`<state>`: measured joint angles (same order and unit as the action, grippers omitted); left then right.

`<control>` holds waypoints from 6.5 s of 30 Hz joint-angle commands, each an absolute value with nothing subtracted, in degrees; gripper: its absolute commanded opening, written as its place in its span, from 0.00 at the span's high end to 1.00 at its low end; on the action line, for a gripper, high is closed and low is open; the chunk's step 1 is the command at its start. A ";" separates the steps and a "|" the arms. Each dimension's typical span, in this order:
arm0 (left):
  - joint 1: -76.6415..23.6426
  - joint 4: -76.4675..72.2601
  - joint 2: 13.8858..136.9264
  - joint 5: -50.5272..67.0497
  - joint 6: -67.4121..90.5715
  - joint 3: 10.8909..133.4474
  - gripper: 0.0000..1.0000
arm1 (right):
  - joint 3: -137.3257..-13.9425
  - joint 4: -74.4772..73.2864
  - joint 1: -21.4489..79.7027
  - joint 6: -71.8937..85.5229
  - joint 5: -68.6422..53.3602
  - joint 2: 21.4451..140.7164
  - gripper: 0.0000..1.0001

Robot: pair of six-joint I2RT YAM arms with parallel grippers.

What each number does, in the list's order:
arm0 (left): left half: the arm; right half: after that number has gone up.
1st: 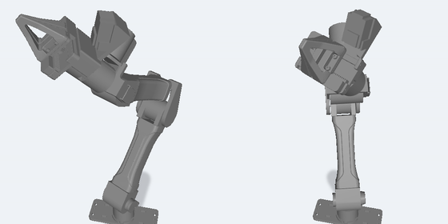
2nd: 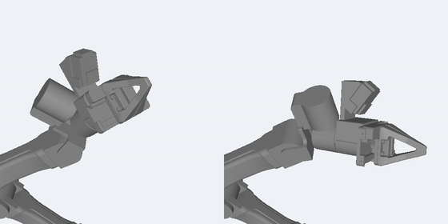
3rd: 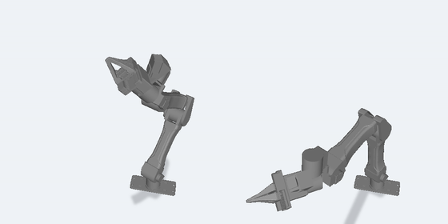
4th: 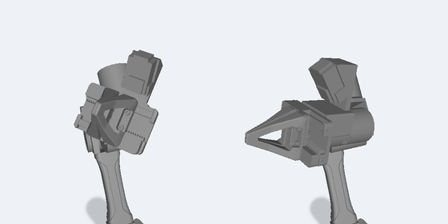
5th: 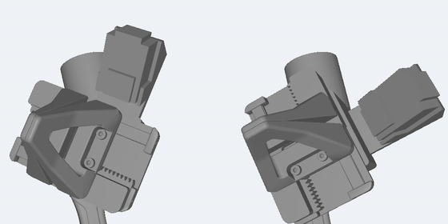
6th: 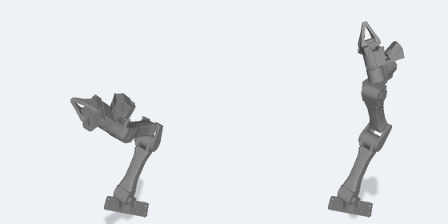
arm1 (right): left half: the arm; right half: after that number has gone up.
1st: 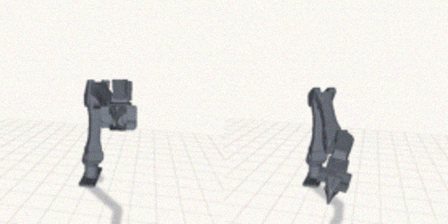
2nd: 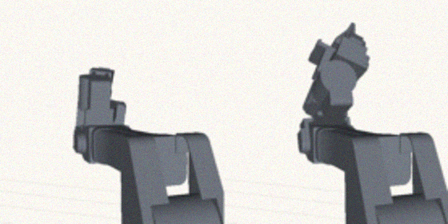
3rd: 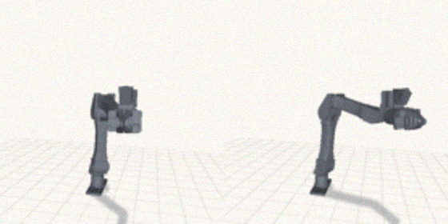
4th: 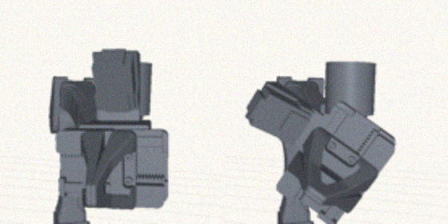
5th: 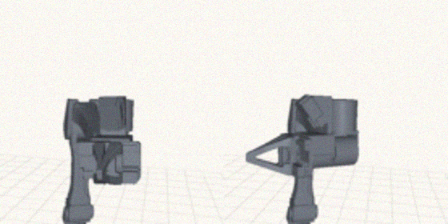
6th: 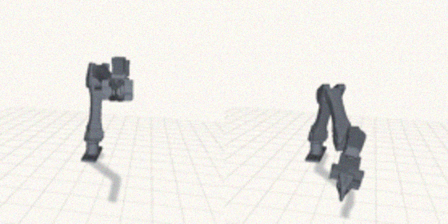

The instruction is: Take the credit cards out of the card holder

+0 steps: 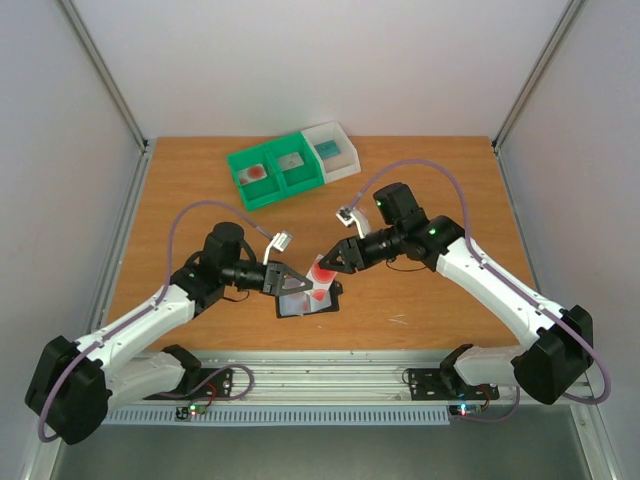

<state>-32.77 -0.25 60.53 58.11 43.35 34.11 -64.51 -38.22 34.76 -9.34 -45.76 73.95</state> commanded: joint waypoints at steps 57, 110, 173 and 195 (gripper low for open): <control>-33.49 -1.78 43.93 30.53 60.03 31.52 0.26 | -43.11 33.00 31.42 43.56 -41.65 75.58 0.99; -19.28 25.77 61.78 19.55 36.19 52.61 1.00 | -38.97 -15.42 31.51 15.62 -31.43 49.17 0.02; -7.56 38.03 131.20 8.57 26.84 112.56 1.00 | -49.97 -28.01 32.01 10.59 -28.74 49.79 0.01; -7.49 40.00 132.98 5.56 26.17 114.74 0.91 | -50.02 -30.54 32.06 9.54 -27.22 48.52 0.01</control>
<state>-7.92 39.77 132.00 6.79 26.65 112.88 -48.27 -30.06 31.73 10.33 -27.90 49.36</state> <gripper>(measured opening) 0.086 0.985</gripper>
